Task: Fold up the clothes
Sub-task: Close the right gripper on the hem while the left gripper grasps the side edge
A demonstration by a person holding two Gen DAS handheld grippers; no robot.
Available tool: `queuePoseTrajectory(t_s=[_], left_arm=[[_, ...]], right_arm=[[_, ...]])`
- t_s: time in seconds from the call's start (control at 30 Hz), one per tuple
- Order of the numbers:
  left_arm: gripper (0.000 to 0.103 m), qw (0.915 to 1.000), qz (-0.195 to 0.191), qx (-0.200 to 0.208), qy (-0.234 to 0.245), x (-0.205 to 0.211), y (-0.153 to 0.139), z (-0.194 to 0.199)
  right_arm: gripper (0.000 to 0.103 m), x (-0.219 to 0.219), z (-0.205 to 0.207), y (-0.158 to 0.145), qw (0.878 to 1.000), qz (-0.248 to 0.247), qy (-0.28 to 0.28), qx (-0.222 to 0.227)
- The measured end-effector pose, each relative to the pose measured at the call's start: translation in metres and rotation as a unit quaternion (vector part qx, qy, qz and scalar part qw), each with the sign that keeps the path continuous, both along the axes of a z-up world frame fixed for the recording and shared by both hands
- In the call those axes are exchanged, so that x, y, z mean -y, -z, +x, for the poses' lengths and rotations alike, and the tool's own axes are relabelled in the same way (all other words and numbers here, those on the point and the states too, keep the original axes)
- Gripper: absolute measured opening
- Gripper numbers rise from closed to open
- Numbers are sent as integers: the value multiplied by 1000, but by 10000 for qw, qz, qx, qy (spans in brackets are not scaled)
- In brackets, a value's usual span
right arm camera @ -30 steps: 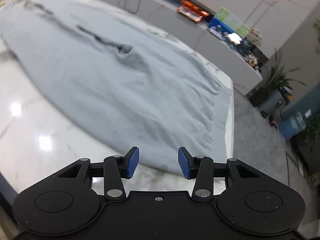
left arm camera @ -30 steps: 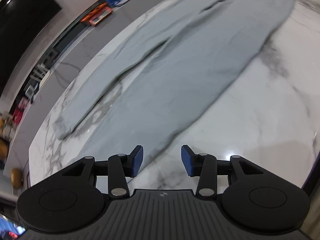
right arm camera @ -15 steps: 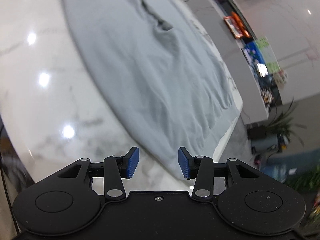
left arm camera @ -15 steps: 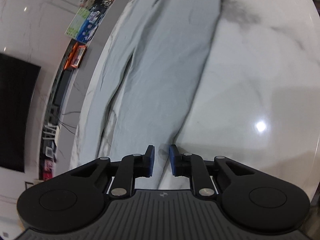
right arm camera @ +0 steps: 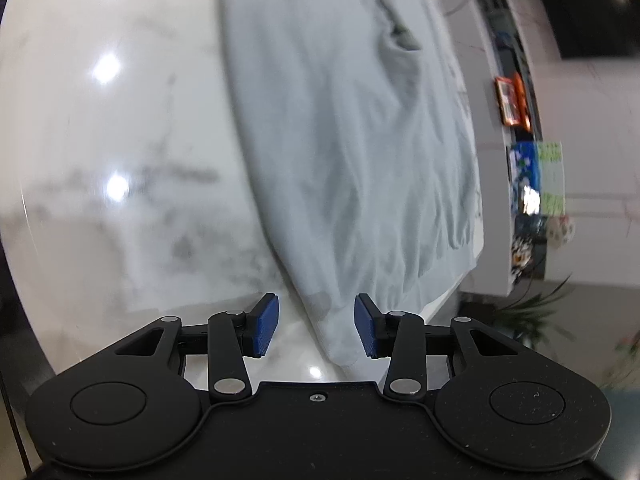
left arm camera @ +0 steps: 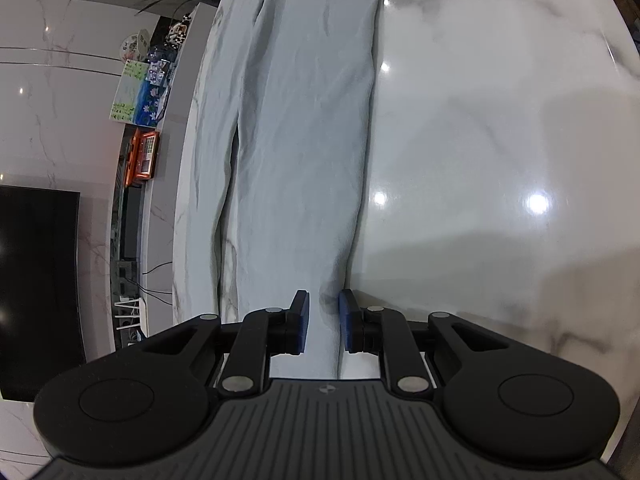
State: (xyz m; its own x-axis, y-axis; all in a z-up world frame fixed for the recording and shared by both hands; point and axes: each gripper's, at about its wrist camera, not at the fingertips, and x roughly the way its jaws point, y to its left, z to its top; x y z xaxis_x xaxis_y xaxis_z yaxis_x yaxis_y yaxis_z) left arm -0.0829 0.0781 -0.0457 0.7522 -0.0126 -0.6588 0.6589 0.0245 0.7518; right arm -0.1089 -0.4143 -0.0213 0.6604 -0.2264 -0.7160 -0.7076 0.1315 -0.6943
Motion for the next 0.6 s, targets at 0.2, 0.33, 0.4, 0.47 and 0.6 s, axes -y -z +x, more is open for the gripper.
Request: queuePoseTrajectory(t_s=[0.2,0.33,0.4,0.47,0.6], left_arm=[[8,9993,282,37,225,6,13,2],[2,9995,289,-30,90,12,16,11],[2,9996,266,-91,-21,13,15,13],[2,9996,262,-72,-116,15,14,14],[2,9989,213,-27,-409,15,13,11]], right_arm=[[24,-1,7,8,9998,-118,-135,130],[6,-6,14,14,9997,-171,-54,190],[2,-8,15,17,9994,-208,5,262],[1,-9,16,18,9989,-188,101,419],[0,-9,16,11,9971,-146,358,651]])
